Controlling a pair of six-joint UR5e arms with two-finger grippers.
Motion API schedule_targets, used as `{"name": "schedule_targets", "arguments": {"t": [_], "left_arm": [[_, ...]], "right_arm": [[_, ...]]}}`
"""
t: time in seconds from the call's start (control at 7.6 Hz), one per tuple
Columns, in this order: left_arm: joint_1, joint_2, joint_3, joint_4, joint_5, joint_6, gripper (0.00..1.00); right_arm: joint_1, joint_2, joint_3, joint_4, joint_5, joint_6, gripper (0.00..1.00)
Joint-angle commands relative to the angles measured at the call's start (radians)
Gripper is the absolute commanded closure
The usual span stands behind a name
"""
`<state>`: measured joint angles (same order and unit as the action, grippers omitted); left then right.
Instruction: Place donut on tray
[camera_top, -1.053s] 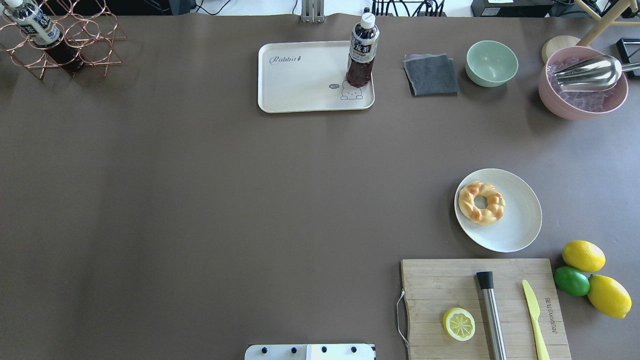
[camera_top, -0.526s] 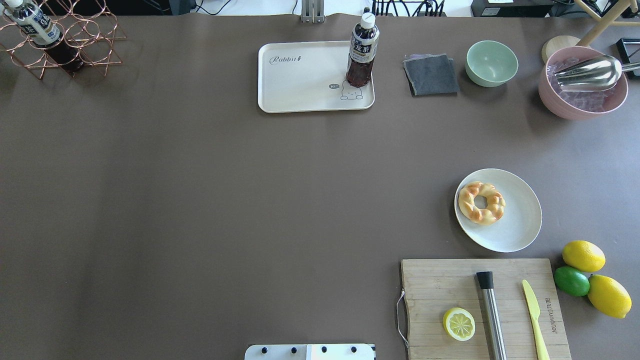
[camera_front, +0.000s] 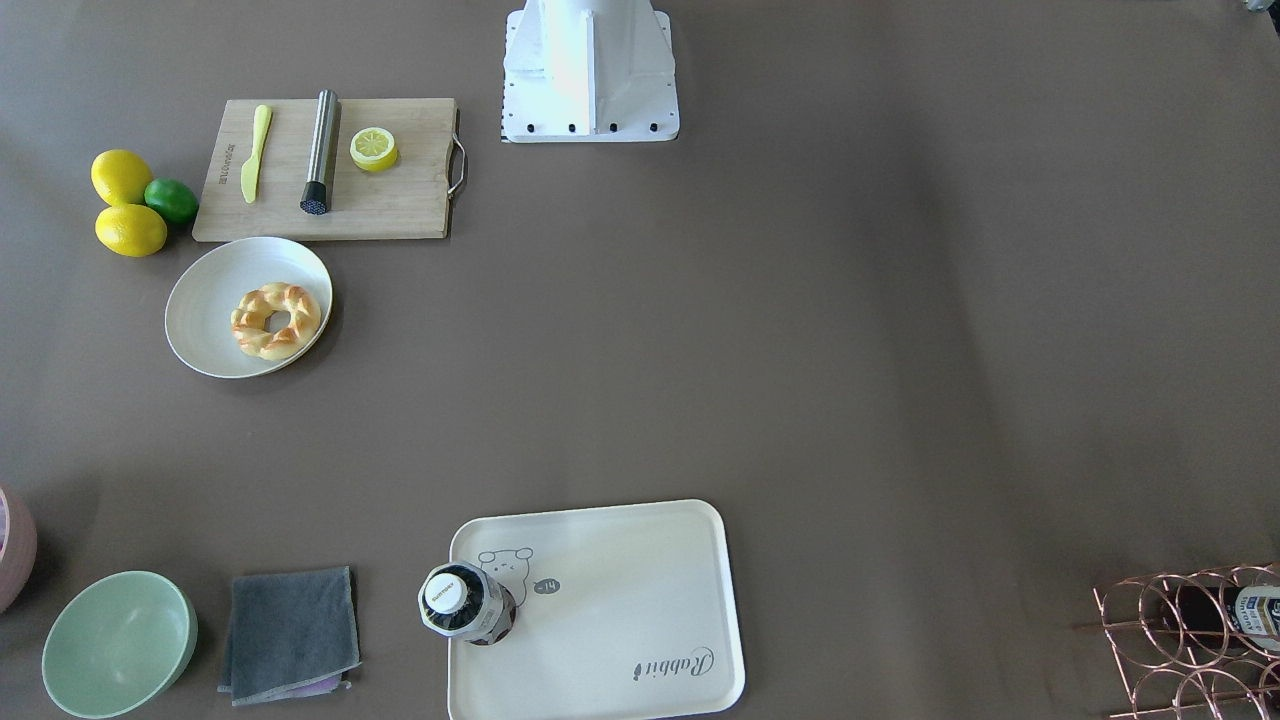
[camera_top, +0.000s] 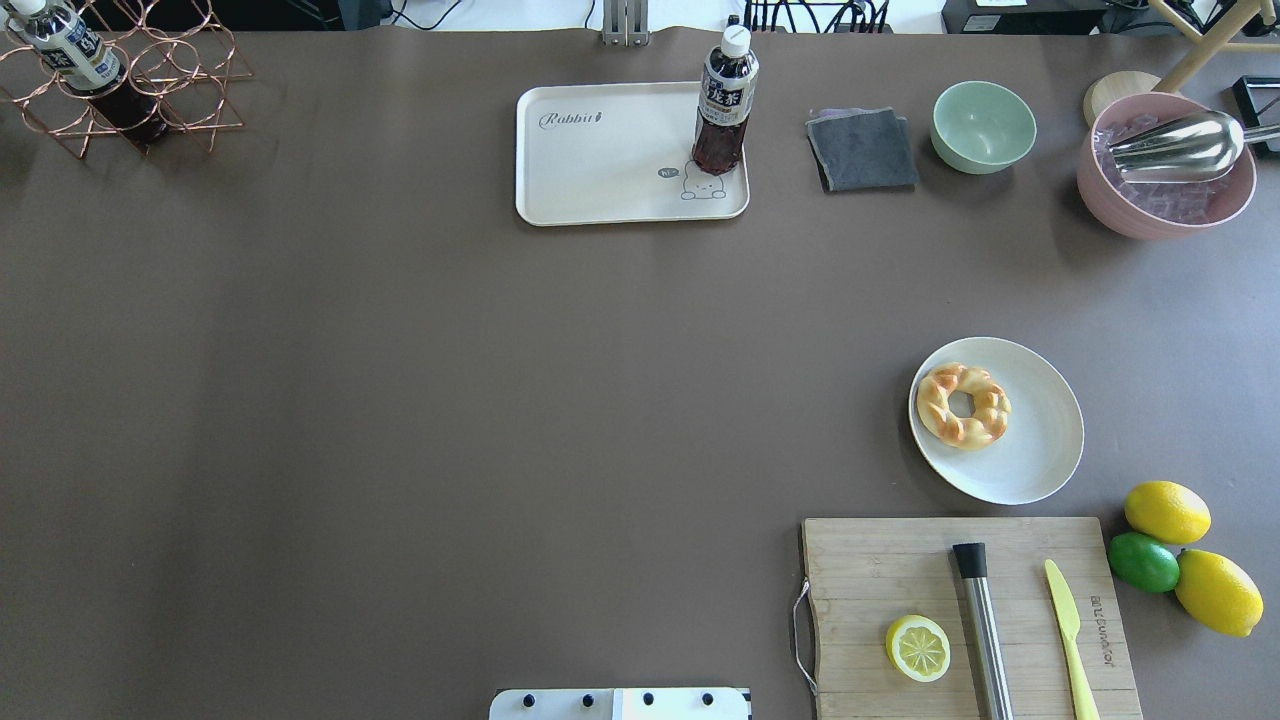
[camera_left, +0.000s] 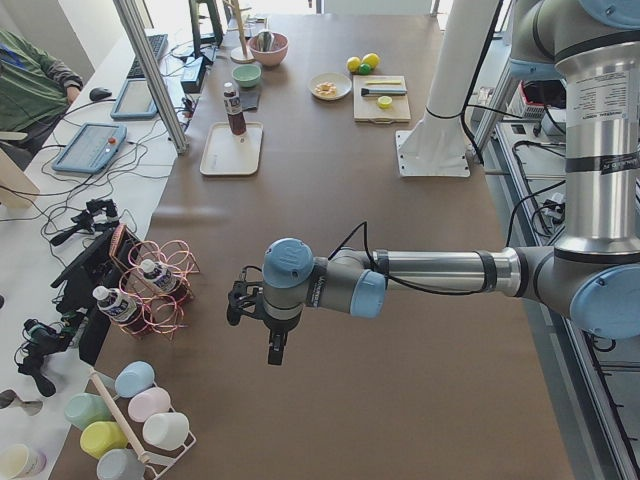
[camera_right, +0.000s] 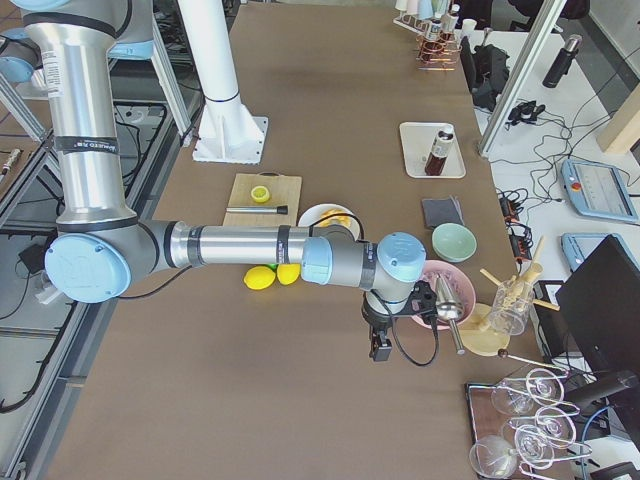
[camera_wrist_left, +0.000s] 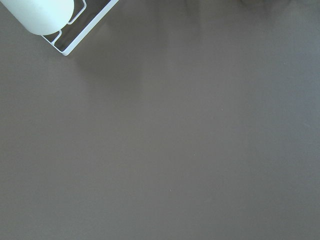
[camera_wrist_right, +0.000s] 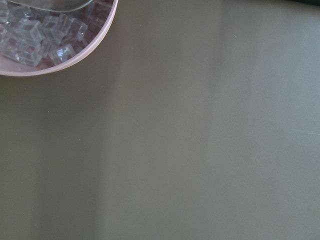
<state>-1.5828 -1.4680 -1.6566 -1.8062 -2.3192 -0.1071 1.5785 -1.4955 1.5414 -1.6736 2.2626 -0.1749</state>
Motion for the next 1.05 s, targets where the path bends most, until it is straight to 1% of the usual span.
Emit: {"name": "schedule_targets", "arguments": {"t": [0.0,0.26,0.39,0.53,0.66,0.79,0.92], "left_arm": [[0.000,-0.041,0.020,-0.024,0.000,-0.005,0.01],[-0.002,-0.049,0.012,-0.030,-0.018,-0.005,0.01],[-0.002,-0.051,0.017,-0.028,-0.037,-0.005,0.01],[-0.003,-0.045,0.008,-0.033,-0.090,0.003,0.01],[-0.005,-0.037,0.020,-0.077,-0.177,-0.003,0.01],[-0.003,-0.049,0.012,-0.087,-0.187,-0.005,0.01],[-0.003,-0.051,0.005,-0.087,-0.187,-0.006,0.02]], "right_arm": [[0.000,0.006,0.009,0.000,0.002,-0.001,0.00],[0.000,0.011,0.031,0.002,0.052,0.000,0.00],[0.000,0.008,0.032,0.029,0.067,-0.001,0.00],[-0.002,-0.005,0.028,0.091,0.071,0.002,0.00],[-0.005,-0.002,0.036,0.101,0.095,0.012,0.00],[-0.027,0.000,0.043,0.104,0.125,0.075,0.00],[-0.072,-0.008,0.084,0.104,0.124,0.168,0.00]]}}
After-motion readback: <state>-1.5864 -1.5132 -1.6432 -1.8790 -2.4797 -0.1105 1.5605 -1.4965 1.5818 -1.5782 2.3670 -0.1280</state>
